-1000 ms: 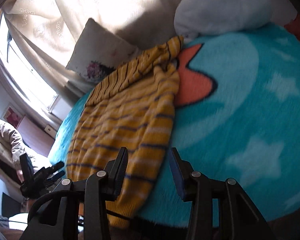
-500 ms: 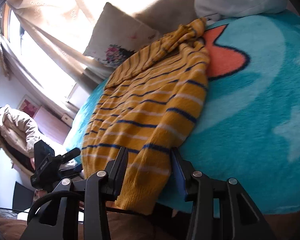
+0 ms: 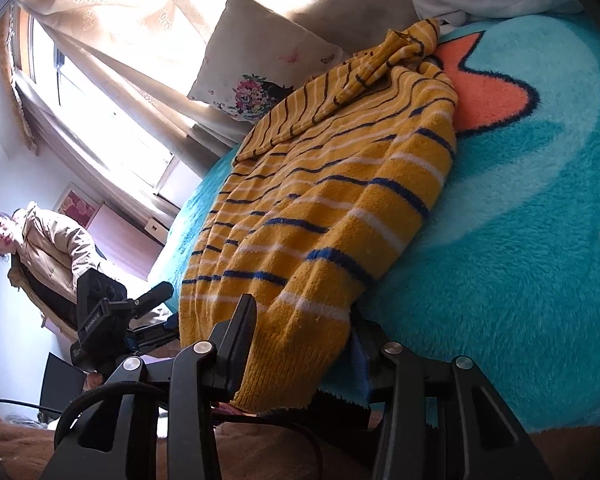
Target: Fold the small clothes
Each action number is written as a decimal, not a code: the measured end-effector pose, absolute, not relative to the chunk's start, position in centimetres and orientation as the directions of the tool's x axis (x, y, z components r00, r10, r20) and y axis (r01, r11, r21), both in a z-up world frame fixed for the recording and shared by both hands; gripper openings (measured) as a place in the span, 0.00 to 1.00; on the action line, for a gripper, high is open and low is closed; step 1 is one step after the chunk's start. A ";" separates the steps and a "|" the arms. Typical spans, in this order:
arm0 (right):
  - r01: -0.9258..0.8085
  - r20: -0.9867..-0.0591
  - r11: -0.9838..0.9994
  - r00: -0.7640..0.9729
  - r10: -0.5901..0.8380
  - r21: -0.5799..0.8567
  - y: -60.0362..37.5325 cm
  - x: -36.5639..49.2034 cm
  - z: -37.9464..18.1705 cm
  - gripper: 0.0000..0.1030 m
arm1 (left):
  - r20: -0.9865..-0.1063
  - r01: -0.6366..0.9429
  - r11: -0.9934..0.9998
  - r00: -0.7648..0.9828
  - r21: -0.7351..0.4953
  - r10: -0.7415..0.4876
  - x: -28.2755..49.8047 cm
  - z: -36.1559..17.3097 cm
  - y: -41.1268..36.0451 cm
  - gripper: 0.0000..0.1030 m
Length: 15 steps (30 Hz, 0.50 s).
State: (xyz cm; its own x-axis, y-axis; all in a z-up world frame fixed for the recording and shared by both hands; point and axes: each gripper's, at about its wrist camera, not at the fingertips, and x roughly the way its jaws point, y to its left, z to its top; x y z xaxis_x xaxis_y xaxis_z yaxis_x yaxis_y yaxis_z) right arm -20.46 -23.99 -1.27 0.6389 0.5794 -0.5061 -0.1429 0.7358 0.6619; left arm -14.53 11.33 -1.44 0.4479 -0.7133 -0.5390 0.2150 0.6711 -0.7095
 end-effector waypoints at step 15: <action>-0.149 -0.444 0.669 0.641 0.627 0.728 -24.7 -19.1 -1.9 0.44 | -0.580 0.291 0.686 0.376 -0.667 -0.723 -14.7 -1.8 9.4 0.39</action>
State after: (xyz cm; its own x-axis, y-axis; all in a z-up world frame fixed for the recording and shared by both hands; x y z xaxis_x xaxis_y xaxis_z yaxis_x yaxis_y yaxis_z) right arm -19.15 -24.66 -1.90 0.6407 0.6265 -0.4439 -0.1495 0.6688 0.7282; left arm -14.73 9.40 -1.76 0.3760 -0.7228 -0.5798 0.2910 0.6862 -0.6667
